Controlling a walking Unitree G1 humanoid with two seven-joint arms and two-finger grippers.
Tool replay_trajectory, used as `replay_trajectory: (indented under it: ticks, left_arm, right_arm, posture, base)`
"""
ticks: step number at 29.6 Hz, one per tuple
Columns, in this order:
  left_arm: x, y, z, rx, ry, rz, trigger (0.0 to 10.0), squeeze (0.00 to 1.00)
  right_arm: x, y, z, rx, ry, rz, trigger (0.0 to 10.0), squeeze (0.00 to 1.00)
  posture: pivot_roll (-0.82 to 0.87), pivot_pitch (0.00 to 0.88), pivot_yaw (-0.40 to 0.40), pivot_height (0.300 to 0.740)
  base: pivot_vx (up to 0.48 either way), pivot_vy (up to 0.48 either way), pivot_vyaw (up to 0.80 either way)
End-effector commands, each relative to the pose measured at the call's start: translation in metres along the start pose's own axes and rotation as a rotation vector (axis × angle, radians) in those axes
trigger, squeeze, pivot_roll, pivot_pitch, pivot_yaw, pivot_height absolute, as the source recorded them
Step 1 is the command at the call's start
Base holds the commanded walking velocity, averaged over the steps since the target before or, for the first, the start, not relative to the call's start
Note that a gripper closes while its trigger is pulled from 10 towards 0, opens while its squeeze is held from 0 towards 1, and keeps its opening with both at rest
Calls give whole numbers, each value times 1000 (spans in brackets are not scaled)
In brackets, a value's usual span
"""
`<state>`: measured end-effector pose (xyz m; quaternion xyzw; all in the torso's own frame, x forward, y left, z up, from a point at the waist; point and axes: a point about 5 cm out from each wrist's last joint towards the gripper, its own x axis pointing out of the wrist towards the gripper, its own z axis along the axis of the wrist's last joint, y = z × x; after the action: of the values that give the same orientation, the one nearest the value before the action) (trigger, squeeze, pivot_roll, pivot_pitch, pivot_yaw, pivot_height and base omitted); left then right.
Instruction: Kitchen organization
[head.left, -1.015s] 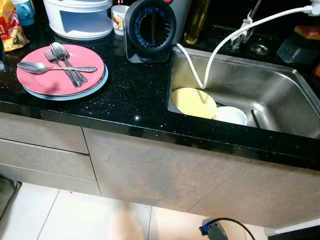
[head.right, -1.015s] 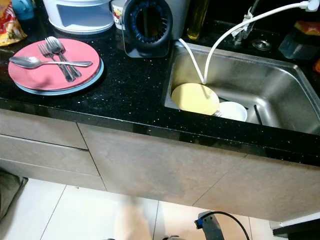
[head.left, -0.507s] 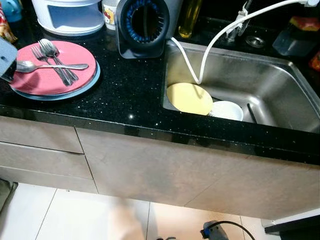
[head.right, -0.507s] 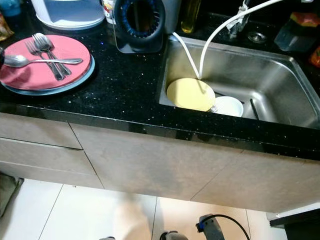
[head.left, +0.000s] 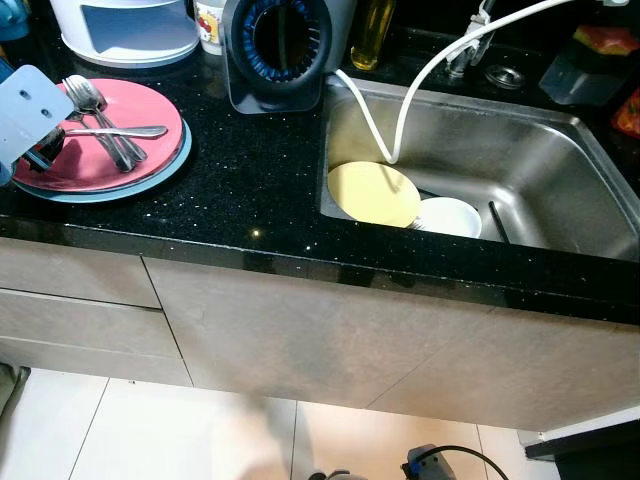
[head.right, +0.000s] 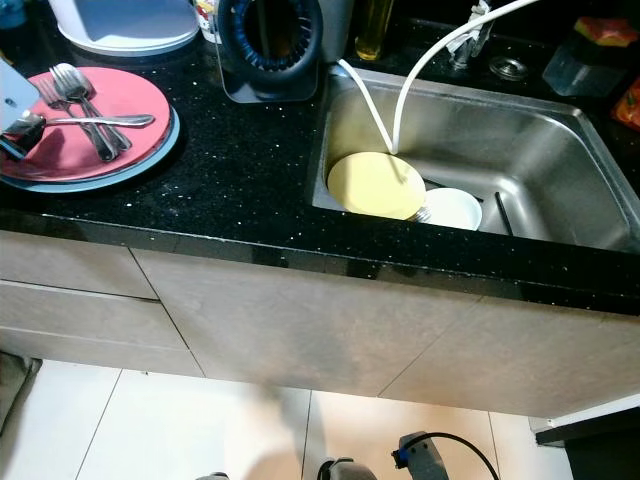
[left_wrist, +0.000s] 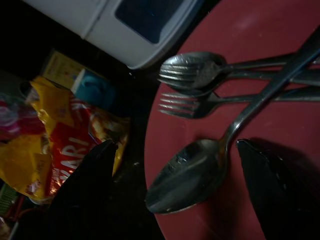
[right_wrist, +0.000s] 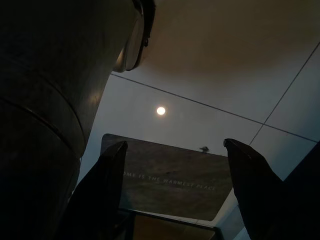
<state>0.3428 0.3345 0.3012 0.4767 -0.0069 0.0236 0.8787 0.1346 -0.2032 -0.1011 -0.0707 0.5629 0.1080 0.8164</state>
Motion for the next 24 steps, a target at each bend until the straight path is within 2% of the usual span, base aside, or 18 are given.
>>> replay_trajectory:
  ticks: [1,5,9,24]
  left_arm:
    - [5,-9,-1,-22,26,-57,10000,0]
    - [9,-14,-2,-42,58,-123,10000,0]
    - [12,-15,-1,-30,68,-142,10000,0]
    - [24,-5,5,34,98,-101,10000,0]
  right_arm:
    - [-2,-4,-8,-6,23,-13,10000,0]
    - [-2,-5,-9,-5,24,-17,10000,0]
    - [-2,-6,-10,-4,25,-19,10000,0]
    - [-5,-9,-22,8,39,-26,10000,0]
  posture:
    - [120,149,-99,740]
    - [114,156,-95,740]
    - [108,161,-93,740]
    - [62,192,-92,740]
  base:
    - [0,0,0]
    - [0,0,0]
    - [0,0,0]
    - [0,0,0]
